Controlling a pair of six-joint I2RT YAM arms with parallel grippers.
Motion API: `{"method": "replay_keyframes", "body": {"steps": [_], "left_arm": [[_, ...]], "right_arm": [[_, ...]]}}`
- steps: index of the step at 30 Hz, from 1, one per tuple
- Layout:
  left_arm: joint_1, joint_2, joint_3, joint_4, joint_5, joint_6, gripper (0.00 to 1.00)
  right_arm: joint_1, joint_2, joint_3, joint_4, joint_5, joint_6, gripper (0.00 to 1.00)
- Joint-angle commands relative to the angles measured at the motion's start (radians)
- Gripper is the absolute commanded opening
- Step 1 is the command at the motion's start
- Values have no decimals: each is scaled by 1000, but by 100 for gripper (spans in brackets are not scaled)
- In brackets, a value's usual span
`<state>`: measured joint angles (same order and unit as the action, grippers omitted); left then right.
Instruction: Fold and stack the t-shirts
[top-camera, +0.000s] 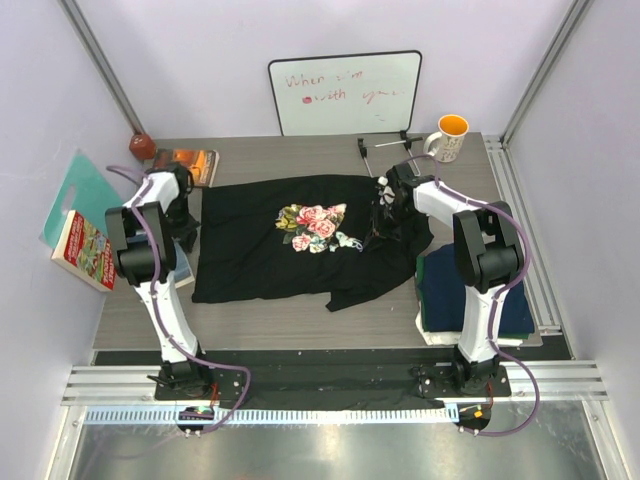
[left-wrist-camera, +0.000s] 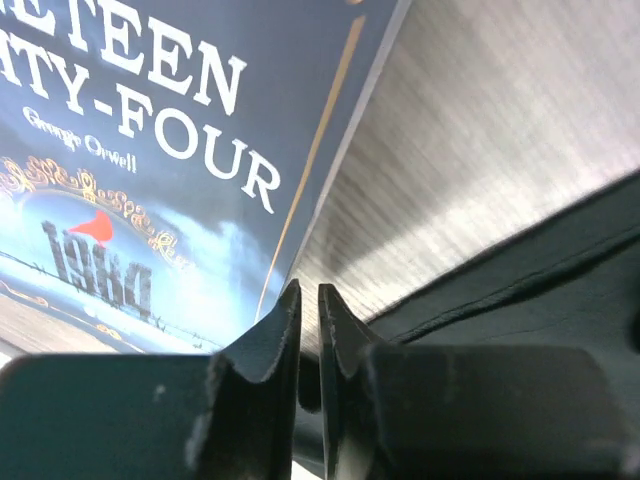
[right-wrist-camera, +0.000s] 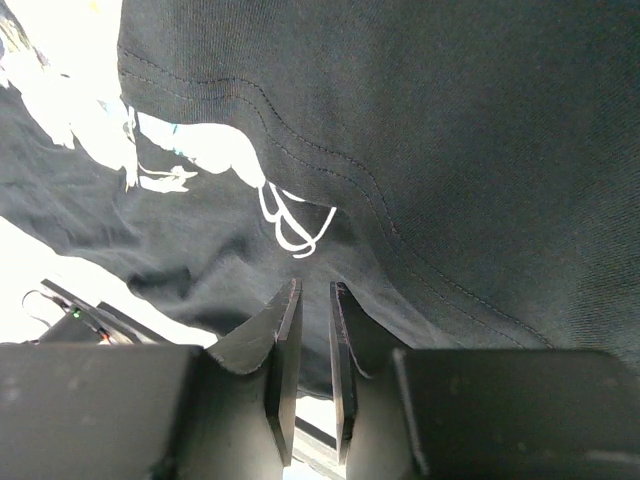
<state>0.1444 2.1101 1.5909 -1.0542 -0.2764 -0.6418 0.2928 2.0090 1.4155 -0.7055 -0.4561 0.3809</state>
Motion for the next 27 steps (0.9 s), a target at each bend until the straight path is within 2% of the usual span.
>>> {"method": "replay_keyframes", "body": {"steps": [1,10,17,27], "left_arm": [[6,-59,110,0,5,25,14],[-11,-114,238,-76,155,10,16],[-97,-137,169,-3,266,4,16],[-253,-10,138,74,298,-48,13]], "right_arm": [[3,-18,2,-15,-4,-31,23],[2,-95,-9,-48,2,-28,24],[2,-206,-121,-78,-13,-42,24],[6,-305,-217,-167,0,-56,24]]}}
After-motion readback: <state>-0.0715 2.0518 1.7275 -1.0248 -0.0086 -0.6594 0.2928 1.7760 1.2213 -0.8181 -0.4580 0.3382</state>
